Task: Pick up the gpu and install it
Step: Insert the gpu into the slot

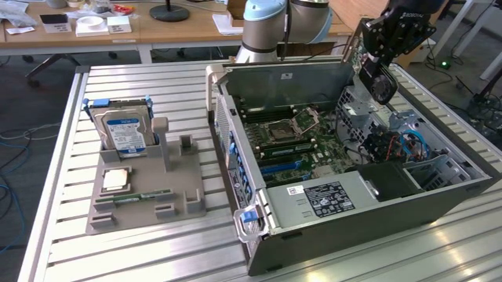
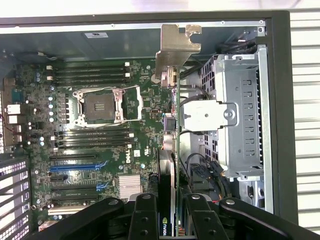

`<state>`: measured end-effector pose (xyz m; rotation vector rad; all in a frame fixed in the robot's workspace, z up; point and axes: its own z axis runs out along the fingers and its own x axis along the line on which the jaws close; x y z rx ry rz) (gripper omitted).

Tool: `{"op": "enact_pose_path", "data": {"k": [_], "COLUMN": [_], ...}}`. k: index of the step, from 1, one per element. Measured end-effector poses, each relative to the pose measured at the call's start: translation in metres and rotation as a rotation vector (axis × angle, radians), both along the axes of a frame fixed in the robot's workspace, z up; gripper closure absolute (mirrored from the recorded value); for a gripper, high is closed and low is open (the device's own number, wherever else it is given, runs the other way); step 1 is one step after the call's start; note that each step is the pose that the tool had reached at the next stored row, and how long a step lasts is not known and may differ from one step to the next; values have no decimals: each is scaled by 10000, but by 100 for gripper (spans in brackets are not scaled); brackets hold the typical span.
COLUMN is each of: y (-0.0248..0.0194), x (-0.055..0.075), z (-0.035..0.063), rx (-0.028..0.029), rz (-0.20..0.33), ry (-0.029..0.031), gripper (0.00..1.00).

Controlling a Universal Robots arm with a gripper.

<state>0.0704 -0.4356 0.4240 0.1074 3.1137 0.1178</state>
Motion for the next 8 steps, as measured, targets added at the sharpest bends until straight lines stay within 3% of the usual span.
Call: {"op": "enact_pose_path", "data": {"k": [8], "y": [0], "x": [-1], "z": [0], "rx": [0], "rz": [388], "ry": [0], "gripper": [74]}}
